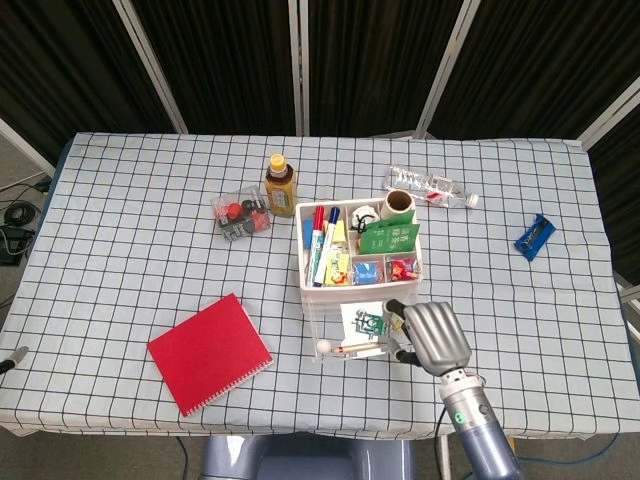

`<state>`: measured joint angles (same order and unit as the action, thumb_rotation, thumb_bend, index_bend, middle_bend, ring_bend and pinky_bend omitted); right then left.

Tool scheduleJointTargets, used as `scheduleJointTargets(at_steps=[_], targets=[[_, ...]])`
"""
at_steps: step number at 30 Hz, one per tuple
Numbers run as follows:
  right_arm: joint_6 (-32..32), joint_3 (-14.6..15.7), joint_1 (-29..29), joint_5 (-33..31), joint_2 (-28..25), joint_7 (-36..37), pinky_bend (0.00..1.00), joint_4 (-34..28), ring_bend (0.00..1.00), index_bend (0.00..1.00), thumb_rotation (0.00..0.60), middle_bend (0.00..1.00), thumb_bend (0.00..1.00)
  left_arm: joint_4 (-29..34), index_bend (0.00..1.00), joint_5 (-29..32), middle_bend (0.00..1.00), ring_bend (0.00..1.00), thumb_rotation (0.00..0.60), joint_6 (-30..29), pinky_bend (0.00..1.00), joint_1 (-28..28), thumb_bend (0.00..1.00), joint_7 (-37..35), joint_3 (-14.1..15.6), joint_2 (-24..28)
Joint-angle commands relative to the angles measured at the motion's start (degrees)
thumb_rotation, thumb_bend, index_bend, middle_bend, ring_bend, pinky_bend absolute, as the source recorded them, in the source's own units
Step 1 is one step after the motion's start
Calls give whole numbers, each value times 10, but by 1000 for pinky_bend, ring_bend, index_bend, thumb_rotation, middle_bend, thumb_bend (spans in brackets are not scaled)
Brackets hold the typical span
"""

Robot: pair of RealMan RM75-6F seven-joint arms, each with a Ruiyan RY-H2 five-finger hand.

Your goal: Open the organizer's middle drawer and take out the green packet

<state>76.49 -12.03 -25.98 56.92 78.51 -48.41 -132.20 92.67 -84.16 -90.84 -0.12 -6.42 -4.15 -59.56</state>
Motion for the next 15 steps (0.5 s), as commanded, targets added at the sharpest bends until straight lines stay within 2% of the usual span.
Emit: scheduleJointTargets(at_steps=[1,8,15], targets=[[31,-23,-35,-48,41,-46,769,3,1000,493,600,1000,213,-1,0,1,0,0,600,0,0,0,63,-2,-1,1],[65,-37,-65,-92,63,-70,776,9,1000,488,600,1000,213,-1,0,0,0,0,600,1,0,0,63,-1,-1,1],[72,-30,-78,-122,52,-74,778,4,1000,438,600,1000,212,0,0,0,0,0,600,2,0,0,63,1,-1,0]])
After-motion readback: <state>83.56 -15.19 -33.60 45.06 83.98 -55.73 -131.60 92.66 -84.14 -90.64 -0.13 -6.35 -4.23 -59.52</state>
